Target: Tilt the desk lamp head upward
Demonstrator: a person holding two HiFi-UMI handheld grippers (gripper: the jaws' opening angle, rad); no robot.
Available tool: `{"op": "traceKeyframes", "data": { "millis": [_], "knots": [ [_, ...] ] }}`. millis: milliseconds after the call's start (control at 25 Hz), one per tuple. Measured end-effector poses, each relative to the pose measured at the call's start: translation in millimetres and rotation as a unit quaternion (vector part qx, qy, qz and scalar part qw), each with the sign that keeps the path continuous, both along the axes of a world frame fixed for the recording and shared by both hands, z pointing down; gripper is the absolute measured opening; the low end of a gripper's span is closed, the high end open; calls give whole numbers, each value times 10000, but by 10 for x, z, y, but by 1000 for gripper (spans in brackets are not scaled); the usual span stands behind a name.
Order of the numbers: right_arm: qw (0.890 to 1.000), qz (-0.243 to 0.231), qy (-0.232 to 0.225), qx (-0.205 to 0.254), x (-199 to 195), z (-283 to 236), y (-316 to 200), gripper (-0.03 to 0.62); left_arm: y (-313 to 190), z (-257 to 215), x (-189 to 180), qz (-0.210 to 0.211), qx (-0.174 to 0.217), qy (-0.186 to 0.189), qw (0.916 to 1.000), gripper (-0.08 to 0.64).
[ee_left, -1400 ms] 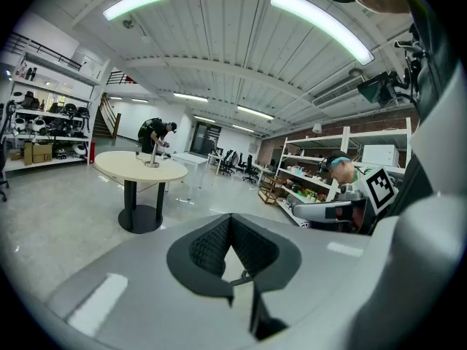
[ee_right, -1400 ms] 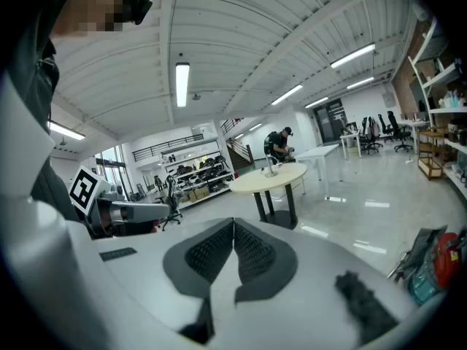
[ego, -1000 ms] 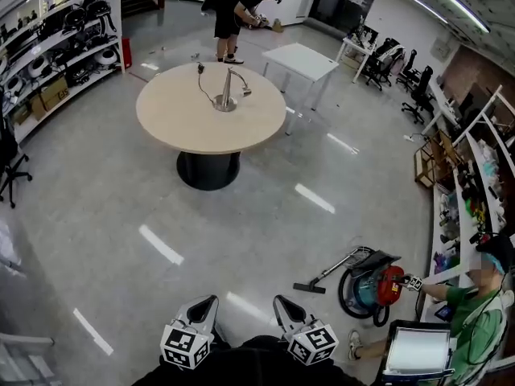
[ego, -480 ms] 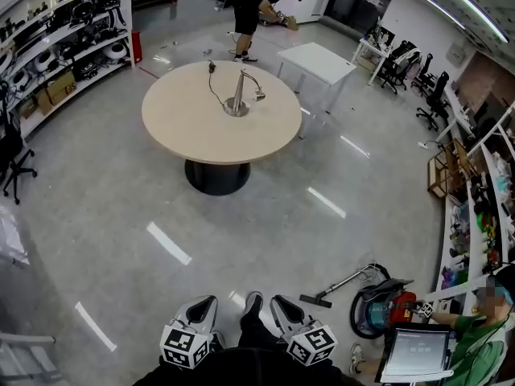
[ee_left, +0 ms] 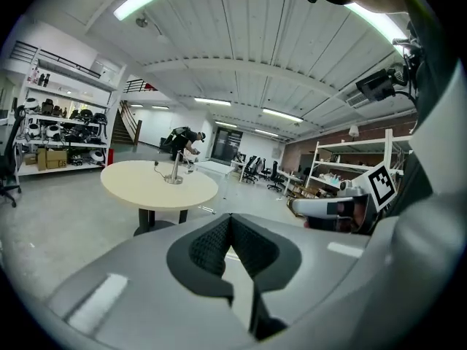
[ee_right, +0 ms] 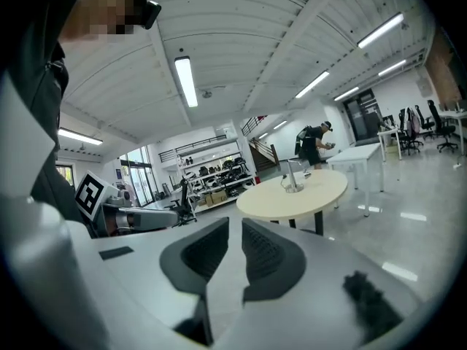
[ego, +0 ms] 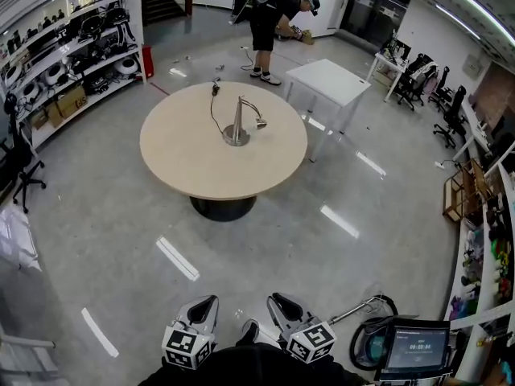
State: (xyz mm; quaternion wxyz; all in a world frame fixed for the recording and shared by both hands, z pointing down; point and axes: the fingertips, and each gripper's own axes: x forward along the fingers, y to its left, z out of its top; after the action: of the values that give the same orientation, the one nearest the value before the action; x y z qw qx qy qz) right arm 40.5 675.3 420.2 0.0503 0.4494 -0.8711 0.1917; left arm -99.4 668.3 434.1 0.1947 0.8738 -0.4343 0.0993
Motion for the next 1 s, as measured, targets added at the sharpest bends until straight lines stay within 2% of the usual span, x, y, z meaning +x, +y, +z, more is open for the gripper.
{"op": "traceKeyframes", "data": {
  "millis": [240, 440, 720, 1000],
  "knots": [
    [9999, -136, -44, -43, 380, 59, -524, 58, -454, 40, 391, -120, -48, -45, 9999, 6],
    [9998, -146, -85, -115, 619, 224, -1174, 58, -1104, 145, 622, -142, -59, -28, 9999, 6],
    [9997, 43, -10, -231, 516, 215, -1447, 58, -1411, 121, 466, -70, -177, -39, 9998, 6],
    [9982, 547, 98, -215, 425, 246, -2512, 58, -2585, 174, 318, 275, -98, 163, 9994, 6]
  ]
}}
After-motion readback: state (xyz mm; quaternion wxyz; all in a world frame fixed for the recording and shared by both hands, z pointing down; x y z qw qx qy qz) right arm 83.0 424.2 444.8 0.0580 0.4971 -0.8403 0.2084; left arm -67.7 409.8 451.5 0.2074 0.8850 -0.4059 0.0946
